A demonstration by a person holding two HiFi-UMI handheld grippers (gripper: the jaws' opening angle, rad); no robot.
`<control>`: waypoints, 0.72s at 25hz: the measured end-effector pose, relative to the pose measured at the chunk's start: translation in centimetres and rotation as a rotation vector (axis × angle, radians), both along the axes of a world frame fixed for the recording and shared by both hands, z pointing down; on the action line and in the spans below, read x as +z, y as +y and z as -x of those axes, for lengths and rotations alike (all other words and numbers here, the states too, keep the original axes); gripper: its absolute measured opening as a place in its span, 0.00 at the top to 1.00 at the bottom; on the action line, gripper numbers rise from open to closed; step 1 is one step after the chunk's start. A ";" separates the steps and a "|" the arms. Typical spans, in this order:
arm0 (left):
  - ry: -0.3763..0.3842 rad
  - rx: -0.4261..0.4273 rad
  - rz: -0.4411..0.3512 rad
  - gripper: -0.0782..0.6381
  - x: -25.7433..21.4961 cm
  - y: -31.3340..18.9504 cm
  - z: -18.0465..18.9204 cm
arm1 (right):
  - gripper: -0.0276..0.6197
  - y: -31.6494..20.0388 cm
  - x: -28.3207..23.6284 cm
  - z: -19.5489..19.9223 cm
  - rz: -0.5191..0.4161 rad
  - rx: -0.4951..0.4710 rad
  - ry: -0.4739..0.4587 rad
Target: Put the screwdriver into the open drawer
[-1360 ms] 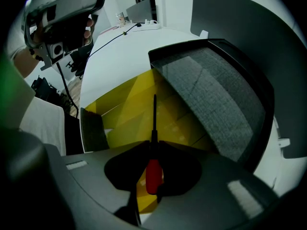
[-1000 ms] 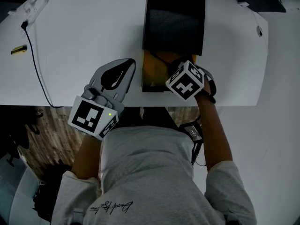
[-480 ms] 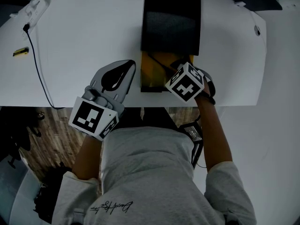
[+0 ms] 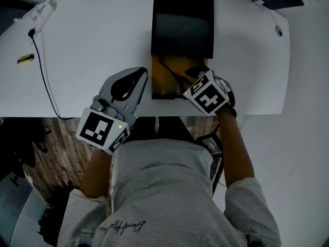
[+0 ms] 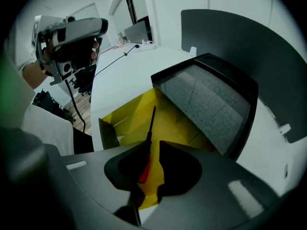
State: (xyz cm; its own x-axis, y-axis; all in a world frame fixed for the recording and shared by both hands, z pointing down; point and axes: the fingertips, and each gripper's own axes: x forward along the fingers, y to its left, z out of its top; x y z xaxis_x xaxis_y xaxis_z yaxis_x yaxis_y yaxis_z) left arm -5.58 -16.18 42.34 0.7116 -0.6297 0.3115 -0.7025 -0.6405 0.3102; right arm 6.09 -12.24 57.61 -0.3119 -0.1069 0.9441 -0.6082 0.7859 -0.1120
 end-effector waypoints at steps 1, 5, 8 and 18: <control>-0.002 0.001 -0.002 0.89 -0.1 0.1 -0.1 | 0.83 -0.1 -0.4 0.0 -0.013 0.012 -0.018; -0.006 0.005 -0.012 0.89 -1.0 0.3 -0.4 | 0.87 -0.4 -2.3 -0.3 -0.072 0.050 -0.068; -0.011 0.012 -0.023 0.89 -1.6 0.6 -0.8 | 0.91 -0.3 -4.0 -0.5 -0.109 0.074 -0.100; -0.023 0.024 -0.056 0.89 -4.1 1.8 -1.9 | 0.94 0.2 -9.6 -1.3 -0.236 0.141 -0.217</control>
State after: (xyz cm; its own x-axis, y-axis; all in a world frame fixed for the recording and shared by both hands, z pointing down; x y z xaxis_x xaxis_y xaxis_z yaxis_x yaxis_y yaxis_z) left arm -3.69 -14.36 38.28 0.7197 -0.6294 0.2930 -0.6934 -0.6729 0.2575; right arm 7.41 -12.00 48.00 -0.4694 -0.3706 0.8014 -0.6945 0.7155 -0.0759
